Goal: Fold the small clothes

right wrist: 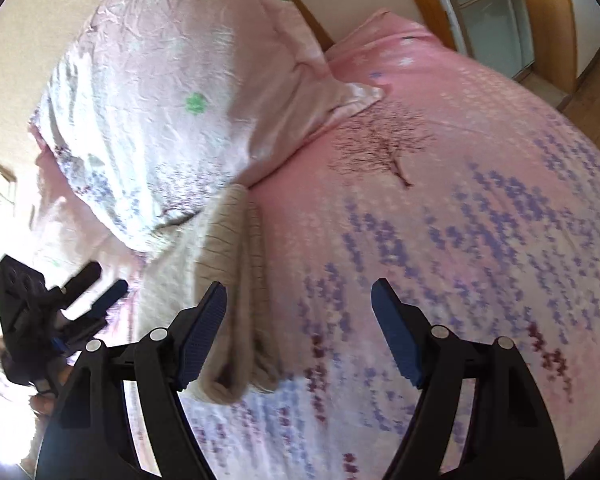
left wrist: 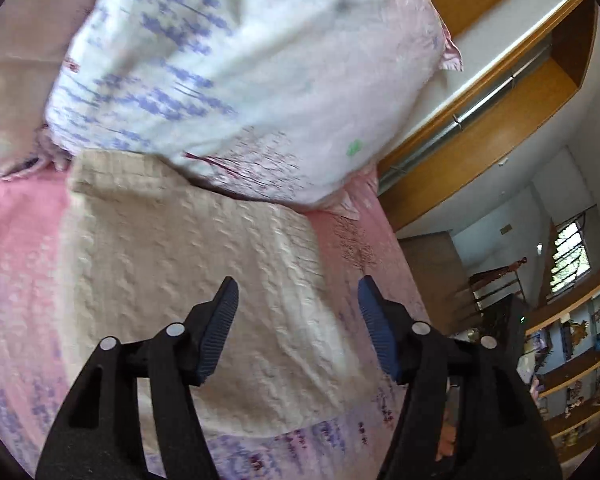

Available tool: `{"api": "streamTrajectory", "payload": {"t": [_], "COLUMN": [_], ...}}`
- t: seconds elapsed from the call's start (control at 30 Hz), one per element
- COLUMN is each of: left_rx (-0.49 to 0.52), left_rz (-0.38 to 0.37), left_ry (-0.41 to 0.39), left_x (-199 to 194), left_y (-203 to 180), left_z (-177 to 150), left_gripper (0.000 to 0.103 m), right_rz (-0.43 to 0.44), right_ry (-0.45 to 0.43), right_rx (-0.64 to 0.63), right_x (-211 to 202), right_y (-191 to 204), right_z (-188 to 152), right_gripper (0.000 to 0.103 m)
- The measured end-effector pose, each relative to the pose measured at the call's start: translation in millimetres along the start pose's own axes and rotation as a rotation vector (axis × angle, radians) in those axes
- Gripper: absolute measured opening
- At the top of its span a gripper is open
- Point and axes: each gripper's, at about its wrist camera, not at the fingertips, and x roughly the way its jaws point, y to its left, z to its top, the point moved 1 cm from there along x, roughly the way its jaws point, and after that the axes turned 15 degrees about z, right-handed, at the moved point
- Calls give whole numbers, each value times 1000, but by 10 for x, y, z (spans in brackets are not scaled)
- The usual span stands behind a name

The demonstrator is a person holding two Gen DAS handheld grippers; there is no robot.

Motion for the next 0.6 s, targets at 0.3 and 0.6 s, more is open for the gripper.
{"api": "streamTrajectory", "payload": {"t": [0.3,0.6], "left_rx": [-152,-129], "left_rz": [157,170], "left_ry": [43,120], "left_x": [-184,70], "left_y": [1179,1225], "left_z": [-363,-536], "left_gripper": [70,72], "right_rz": [42,5], "right_ry": [134,154], "right_rx": [46,-30], "right_x": [778,1037], "right_y": [226,395], "right_z": [222,109], "right_gripper": [64,11]}}
